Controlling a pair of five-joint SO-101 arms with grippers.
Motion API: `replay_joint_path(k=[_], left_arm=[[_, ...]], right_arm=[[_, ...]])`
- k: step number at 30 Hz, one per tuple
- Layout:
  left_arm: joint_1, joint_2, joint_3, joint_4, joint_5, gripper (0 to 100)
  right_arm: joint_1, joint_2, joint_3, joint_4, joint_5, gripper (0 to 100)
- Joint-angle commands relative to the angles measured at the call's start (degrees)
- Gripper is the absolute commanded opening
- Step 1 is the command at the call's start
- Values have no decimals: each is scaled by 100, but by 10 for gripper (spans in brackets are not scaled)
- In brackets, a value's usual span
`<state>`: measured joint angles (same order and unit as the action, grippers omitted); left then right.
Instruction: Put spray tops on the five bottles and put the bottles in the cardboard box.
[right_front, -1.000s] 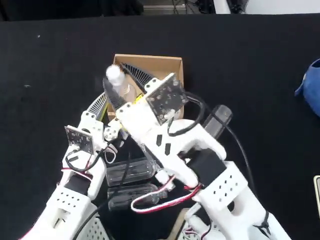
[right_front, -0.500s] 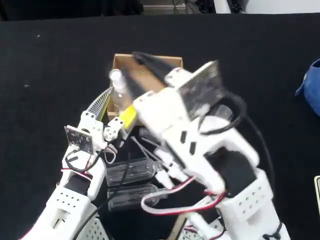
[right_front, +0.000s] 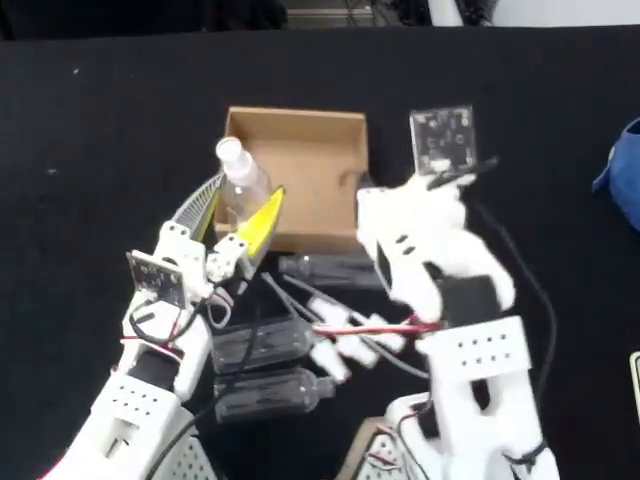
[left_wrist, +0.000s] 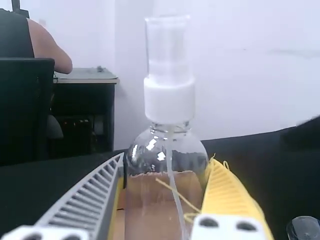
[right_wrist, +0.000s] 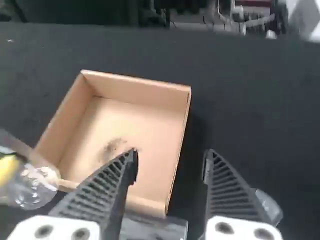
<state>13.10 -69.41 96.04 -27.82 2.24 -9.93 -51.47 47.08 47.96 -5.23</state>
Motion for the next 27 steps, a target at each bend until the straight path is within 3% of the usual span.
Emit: replay_joint_path(k=[1, 6, 27], left_arm=[[-40, -105, 136, -123, 35, 30], [-40, -105, 136, -132, 35, 30], [-4, -105, 136, -141, 53, 30]], right_arm=[[176, 75, 435, -818, -105, 198], [255, 1112, 637, -1503, -149, 198], [316, 4136, -734, -1538, -105, 194]])
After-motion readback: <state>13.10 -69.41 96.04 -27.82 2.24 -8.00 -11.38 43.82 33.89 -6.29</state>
